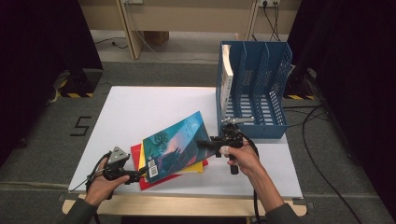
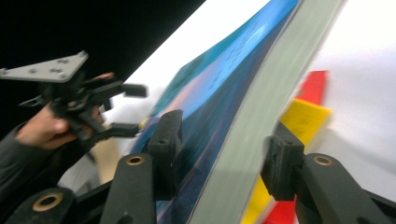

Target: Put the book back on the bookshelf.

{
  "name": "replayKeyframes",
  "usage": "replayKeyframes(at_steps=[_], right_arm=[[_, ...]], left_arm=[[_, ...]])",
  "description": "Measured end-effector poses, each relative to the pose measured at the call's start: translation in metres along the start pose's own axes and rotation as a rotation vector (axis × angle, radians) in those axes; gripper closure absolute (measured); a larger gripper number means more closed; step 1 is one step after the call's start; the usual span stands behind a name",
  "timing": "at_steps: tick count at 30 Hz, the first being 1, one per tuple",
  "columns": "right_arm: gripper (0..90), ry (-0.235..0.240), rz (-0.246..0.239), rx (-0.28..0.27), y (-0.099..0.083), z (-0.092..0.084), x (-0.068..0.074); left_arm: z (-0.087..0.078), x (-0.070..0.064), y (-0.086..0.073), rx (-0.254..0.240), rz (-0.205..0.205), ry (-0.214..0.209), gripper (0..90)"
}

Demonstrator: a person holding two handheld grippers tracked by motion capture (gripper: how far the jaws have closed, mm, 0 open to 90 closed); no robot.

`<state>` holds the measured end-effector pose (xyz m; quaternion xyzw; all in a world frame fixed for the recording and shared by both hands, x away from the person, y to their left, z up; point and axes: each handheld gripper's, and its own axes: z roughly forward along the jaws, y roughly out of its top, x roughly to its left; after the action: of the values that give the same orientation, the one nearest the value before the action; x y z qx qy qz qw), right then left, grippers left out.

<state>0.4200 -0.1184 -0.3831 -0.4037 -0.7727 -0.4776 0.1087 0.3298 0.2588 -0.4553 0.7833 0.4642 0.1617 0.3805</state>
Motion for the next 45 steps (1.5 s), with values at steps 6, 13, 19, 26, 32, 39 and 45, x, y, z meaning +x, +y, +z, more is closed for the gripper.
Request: replayKeyframes(at_steps=[6, 13, 19, 26, 32, 39, 45], right_arm=[[57.7, -0.027, -0.055, 0.08, 0.02, 0.006, 0.018], [63.5, -0.072, -0.177, 0.104, 0.039, 0.002, 0.04], [67.2, -0.13, -0.243, 0.132, 0.06, -0.012, 0.052], [70.0, -0.218, -0.263, 0.163, 0.076, -0.036, 0.059], [72.0, -0.302, -0.288, 0.199, 0.082, -0.068, 0.064], [73.0, -0.353, -0.273, 0.202, 0.076, -0.092, 0.067], [73.9, -0.385, -0.282, 0.22, 0.074, -0.103, 0.072]], left_arm=[[0.002, -0.003, 0.0, -0.011, 0.017, 0.004, 10.4], [0.0, -0.001, 0.002, -0.066, 0.002, -0.026, 15.0], [-0.006, 0.021, -0.001, -0.113, -0.101, -0.004, 14.6], [-0.006, 0.047, -0.011, -0.073, -0.181, 0.043, 14.6], [-0.002, 0.065, -0.02, 0.033, -0.141, 0.153, 14.7], [0.002, 0.07, -0.024, 0.069, -0.097, 0.157, 13.5], [0.002, 0.07, -0.025, 0.065, -0.095, 0.154, 13.2]])
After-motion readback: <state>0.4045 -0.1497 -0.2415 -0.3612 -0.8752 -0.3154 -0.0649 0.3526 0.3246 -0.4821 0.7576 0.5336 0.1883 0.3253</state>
